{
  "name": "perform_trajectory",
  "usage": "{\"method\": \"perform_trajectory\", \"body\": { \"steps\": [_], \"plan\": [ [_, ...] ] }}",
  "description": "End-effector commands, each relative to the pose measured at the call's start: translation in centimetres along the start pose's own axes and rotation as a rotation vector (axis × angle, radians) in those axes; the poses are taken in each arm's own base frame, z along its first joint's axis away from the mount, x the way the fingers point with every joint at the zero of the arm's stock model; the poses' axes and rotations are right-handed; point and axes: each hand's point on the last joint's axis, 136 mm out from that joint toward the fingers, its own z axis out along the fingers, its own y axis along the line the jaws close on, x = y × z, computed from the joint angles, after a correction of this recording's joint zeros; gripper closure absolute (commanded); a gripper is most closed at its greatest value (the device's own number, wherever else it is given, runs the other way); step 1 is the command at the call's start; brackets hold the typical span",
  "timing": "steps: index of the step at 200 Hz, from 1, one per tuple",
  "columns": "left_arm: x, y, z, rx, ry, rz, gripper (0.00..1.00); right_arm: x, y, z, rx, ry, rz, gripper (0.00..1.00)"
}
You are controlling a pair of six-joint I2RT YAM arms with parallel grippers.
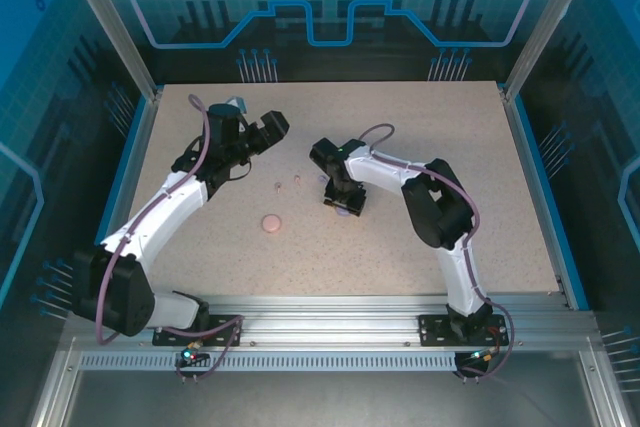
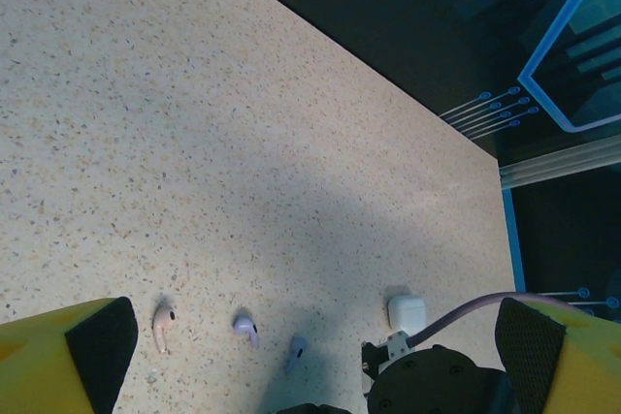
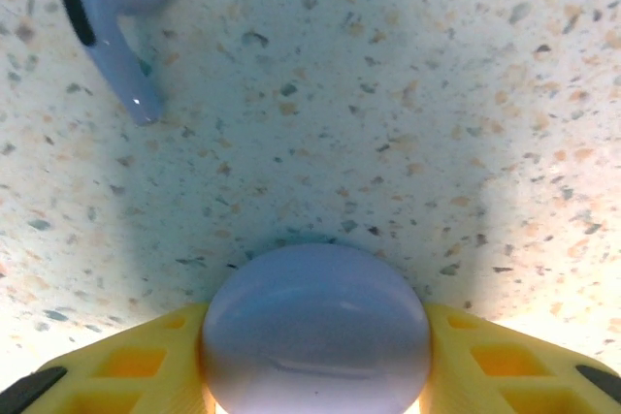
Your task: Insert wireless bluetooth earbuds into charging case
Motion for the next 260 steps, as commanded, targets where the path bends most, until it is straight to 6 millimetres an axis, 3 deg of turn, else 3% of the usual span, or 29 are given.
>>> {"method": "perform_trajectory", "body": {
  "steps": [1, 52, 88, 126, 200, 260],
  "plan": [
    [1.0, 0.1, -1.0, 0.033, 0.033, -0.009, 0.01, 0.7, -1.7, -0.5, 0.015, 0.017, -0.136, 0.54],
    [2.3, 1.4, -1.1, 0.020, 0.048, -0.016, 0.01, 2.4, -3.0, 0.1, 0.106, 0.079, -0.336, 0.53],
    [2.6, 1.6, -0.8, 0.014, 0.058, -0.025, 0.01, 2.9, -3.3, 1.3, 0.132, 0.109, -0.334, 0.46],
    [2.7, 1.2, -0.8, 0.020, 0.061, -0.015, 0.01, 3.0, -2.9, 1.3, 0.104, 0.108, -0.277, 0.35],
    [2.9, 0.9, -0.8, 0.027, 0.063, -0.005, 0.01, 1.4, -2.1, 0.6, 0.009, 0.054, -0.089, 0.34],
    [3.2, 0.4, -0.8, 0.036, 0.067, 0.006, 0.01, -0.1, -1.9, 0.0, -0.004, 0.003, -0.111, 0.38]
  ]
}}
